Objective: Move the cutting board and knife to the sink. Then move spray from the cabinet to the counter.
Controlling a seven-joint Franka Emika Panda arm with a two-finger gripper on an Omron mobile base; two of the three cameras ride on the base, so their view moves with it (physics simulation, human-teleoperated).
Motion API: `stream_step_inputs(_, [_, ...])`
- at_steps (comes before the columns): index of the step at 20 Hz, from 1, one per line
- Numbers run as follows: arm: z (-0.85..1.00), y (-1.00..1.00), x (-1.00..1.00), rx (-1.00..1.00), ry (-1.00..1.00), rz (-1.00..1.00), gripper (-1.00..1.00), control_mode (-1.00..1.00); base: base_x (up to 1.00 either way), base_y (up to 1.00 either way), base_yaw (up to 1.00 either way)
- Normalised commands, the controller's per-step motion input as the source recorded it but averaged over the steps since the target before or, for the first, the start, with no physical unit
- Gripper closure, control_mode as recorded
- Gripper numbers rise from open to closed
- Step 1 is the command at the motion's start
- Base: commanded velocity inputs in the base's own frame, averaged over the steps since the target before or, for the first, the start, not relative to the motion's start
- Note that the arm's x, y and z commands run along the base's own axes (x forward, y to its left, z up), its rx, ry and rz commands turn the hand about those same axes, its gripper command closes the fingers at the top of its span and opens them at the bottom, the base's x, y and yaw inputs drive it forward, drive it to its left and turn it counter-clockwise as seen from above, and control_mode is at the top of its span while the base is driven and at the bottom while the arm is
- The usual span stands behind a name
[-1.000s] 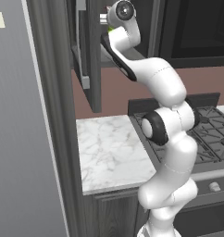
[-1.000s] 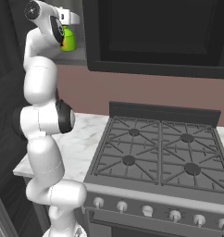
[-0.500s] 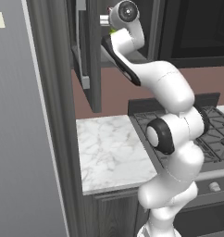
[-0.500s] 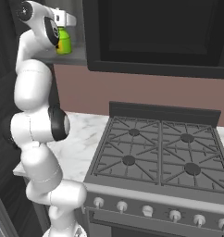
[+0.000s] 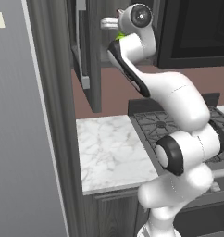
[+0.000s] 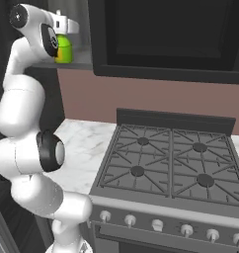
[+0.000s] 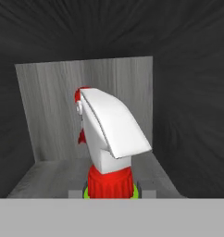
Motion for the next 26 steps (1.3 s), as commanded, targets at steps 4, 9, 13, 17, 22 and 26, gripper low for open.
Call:
stream_step_inputs(4, [0.0,-0.06,-0.98,0.0,0.0,0.0,1.0,-1.0,0.0,0.0,0.0])
stream_step_inputs(9, [0.0,-0.11,-1.0,0.0,0.0,0.0,1.0,-1.0,0.0,0.0,0.0])
stream_step_inputs(13, [-0.12,-0.3,-1.0,0.0,-0.04,0.01,1.0,-1.0,0.0,0.0,0.0])
stream_step_inputs(17, [-0.33,-0.38,-1.0,0.0,0.0,0.09,1.0,-1.0,0.0,0.0,0.0])
stream_step_inputs(22, [-0.49,-0.36,-0.91,0.0,0.0,0.28,1.0,-1.0,0.0,0.0,0.0])
stream_step_inputs(26, [-0.69,-0.12,-0.44,0.0,0.01,0.61,1.0,-1.0,0.0,0.0,0.0])
